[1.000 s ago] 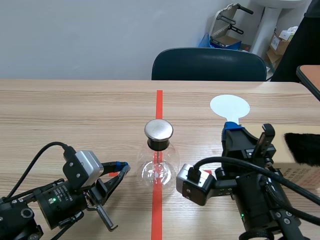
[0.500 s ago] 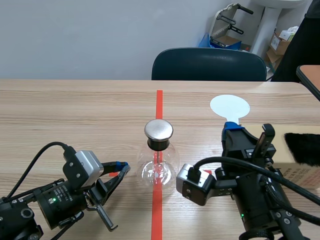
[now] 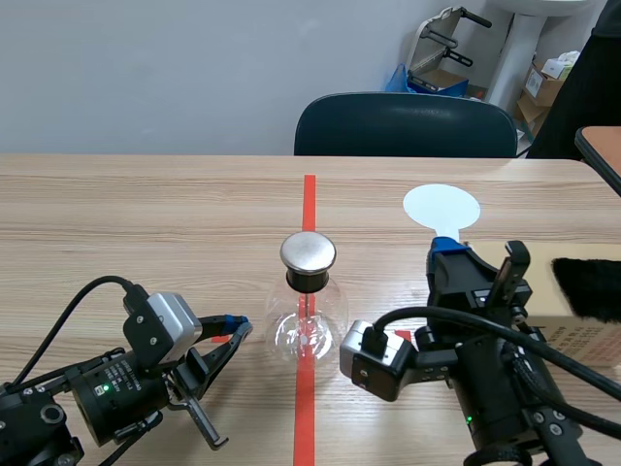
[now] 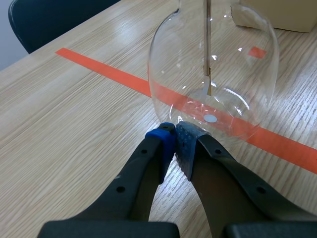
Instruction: Do the electroscope experiment
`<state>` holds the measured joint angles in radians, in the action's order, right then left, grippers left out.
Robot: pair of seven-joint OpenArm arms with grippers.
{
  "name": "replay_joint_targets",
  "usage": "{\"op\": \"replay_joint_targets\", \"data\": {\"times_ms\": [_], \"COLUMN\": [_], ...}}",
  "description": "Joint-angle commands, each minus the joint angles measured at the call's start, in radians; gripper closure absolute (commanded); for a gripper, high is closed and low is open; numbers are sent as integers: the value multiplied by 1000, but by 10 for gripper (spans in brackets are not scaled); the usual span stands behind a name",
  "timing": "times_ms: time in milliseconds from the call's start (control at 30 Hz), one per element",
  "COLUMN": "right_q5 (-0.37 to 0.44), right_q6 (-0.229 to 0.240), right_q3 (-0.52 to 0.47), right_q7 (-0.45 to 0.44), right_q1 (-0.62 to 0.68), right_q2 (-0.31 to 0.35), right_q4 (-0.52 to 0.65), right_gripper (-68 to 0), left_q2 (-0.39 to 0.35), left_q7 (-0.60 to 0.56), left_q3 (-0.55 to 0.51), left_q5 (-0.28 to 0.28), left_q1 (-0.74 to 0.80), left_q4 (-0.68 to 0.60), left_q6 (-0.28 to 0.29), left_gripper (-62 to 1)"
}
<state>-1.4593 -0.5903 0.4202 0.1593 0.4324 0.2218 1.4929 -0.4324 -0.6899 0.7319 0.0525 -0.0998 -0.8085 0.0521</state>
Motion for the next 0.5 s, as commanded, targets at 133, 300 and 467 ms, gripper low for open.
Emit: {"op": "replay_joint_targets", "data": {"times_ms": [133,300,467], "right_q5": [-2,-2,-2], "right_q6": [-14,-14,-14], "right_q3": [-6,-6,-6], "right_q7": [-1,-1,-23], "right_q1": [-14,-14,-14], "right_q2": [2,2,2], "right_q4": [8,8,8], "right_gripper": [-20,-20,-20], "left_q2": [2,2,2], "left_q7": [-15,-15,-15], "left_q3": [-5,-5,-5], "left_q5": [7,7,7], "left_q1": [0,0,0], "left_q4": [-16,-16,-16], "left_q6": [-6,-6,-6], "left_gripper": [-40,-40,-40]}}
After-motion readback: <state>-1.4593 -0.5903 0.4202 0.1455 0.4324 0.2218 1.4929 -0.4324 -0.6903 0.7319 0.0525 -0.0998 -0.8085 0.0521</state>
